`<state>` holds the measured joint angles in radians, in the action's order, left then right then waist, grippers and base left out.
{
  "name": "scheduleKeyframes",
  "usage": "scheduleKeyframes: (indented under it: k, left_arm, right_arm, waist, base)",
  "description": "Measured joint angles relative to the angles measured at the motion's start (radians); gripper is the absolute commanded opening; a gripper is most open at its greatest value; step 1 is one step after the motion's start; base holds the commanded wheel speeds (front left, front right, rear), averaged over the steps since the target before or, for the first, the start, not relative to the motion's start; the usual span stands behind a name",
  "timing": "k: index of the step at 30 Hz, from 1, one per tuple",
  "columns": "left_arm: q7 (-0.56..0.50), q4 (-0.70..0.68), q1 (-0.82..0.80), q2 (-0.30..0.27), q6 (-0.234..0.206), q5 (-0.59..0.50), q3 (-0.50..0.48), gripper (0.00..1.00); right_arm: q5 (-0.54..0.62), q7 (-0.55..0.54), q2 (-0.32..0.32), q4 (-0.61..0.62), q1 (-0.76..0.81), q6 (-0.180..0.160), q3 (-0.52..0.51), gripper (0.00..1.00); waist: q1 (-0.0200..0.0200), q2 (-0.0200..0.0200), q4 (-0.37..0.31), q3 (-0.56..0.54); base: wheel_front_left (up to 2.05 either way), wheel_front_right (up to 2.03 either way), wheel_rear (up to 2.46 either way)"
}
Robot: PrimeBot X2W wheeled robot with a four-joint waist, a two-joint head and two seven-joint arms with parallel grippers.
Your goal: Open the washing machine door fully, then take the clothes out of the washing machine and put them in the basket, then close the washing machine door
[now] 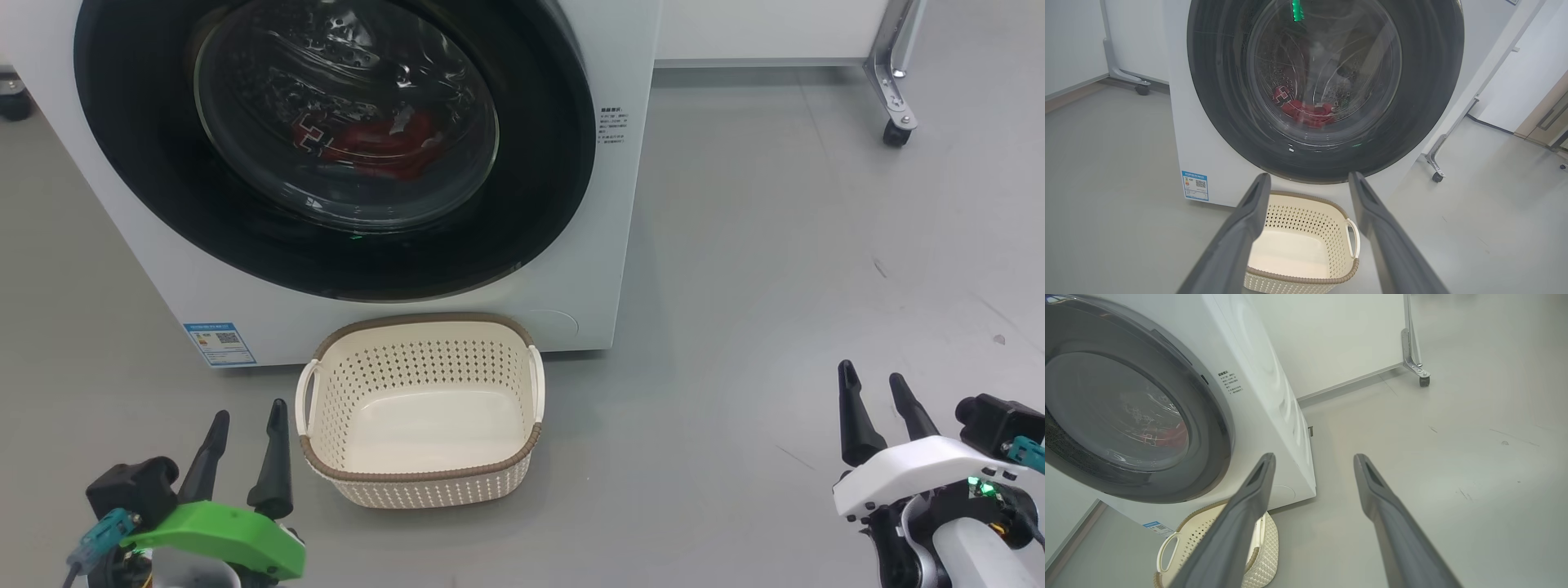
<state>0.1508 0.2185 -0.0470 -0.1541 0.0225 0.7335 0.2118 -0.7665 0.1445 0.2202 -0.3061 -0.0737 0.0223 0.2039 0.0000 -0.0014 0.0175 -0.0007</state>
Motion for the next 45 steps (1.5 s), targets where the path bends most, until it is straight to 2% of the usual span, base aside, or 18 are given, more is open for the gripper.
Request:
scheduleKeyframes:
  k: [28, 45]
  left_arm:
    - [0.099, -0.007, 0.0, -0.007, -0.045, -0.389, 0.095, 1.0]
    - [0.099, 0.027, 0.001, 0.005, -0.053, -0.396, 0.076, 1.0]
  right_arm:
    - [0.336, 0.095, 0.034, -0.038, -0.026, -0.062, 0.152, 1.0]
    - [0.339, 0.099, 0.03, -0.057, -0.026, -0.077, 0.141, 1.0]
  waist:
    - [0.0, 0.0, 0.007, -0.004]
    - [0.0, 0.0, 0.005, -0.004]
  base:
    - [0.0, 0.0, 0.0]
    - [0.0, 0.0, 0.0]
